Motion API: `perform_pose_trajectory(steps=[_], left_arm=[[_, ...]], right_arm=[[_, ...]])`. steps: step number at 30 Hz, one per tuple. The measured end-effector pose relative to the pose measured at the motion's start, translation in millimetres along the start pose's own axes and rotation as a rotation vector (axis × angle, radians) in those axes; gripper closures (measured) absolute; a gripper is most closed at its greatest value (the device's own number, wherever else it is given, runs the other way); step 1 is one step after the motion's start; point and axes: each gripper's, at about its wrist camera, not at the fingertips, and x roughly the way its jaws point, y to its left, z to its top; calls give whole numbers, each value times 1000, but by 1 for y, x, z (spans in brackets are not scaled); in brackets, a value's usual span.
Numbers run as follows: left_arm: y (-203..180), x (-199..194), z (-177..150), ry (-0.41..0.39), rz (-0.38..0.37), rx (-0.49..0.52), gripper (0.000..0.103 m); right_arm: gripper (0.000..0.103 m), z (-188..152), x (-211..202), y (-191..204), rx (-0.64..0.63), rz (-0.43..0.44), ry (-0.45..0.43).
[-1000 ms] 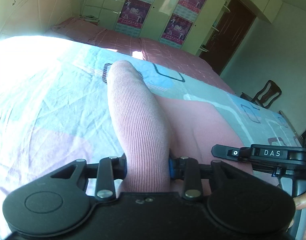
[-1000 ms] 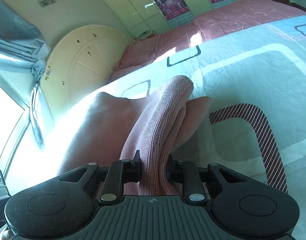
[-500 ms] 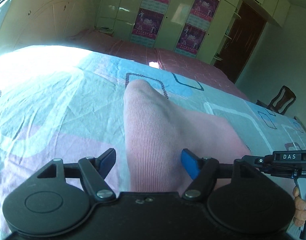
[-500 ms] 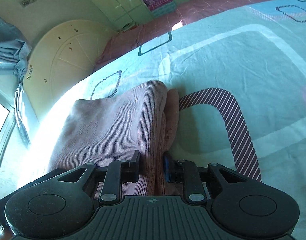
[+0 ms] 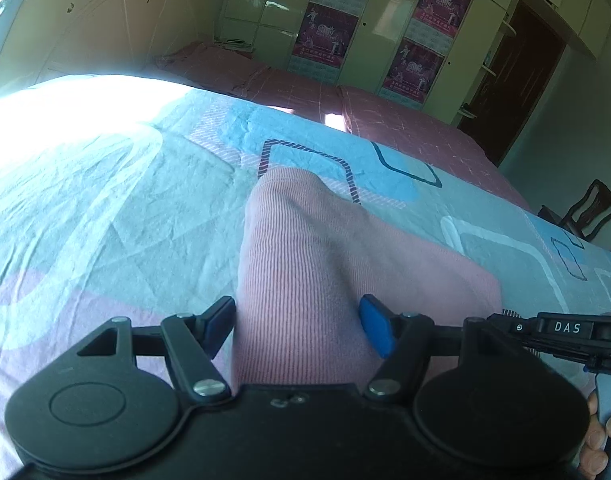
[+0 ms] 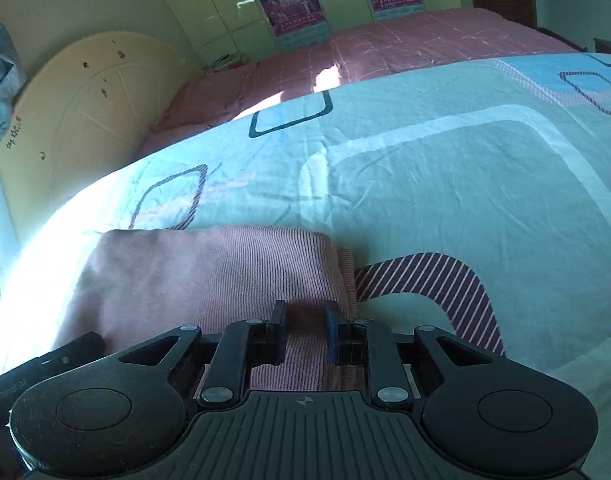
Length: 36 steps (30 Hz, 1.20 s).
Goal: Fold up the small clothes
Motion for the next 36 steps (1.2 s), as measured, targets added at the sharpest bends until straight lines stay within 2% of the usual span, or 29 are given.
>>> perform_pose_trajectory(steps=[2, 6, 12, 14, 16, 18, 20, 23, 25, 28, 31, 36], left_arm=[[-2, -10, -1, -11, 16, 10, 35], [-6, -33, -8, -2, 22, 46, 34], [-6, -68, -43, 31, 23, 100, 31], [-6, -77, -55, 31, 12, 109, 30], [-4, -83, -65, 35, 11, 95, 20], [1, -80, -74, 76, 0, 68, 18], [5, -78, -79, 98, -12, 55, 17], [10, -81, -78, 99, -5, 43, 7], [12, -82, -79, 112, 8, 50, 0], [11, -80, -81, 143, 27, 59, 0], [10, -77, -83, 165, 65, 52, 0], [4, -82, -84, 142, 103, 73, 0]], right_arm=[[83, -2, -12, 0, -18, -5, -6], [83, -13, -48, 1, -14, 87, -36], [83, -52, -91, 20, -86, 146, -21], [83, -70, -99, 25, -121, 125, -18], [83, -82, -102, 25, -132, 92, -15], [83, -96, -94, 22, -143, 28, -5], [83, -102, -87, 20, -171, -77, -5], [83, -106, -100, 14, -84, -33, -26], [83, -113, -108, 21, -111, -42, -54], [83, -126, -92, 18, -132, -135, 11], [82, -134, -90, 14, -124, -158, -13], [80, -134, -89, 15, -89, -180, -8]])
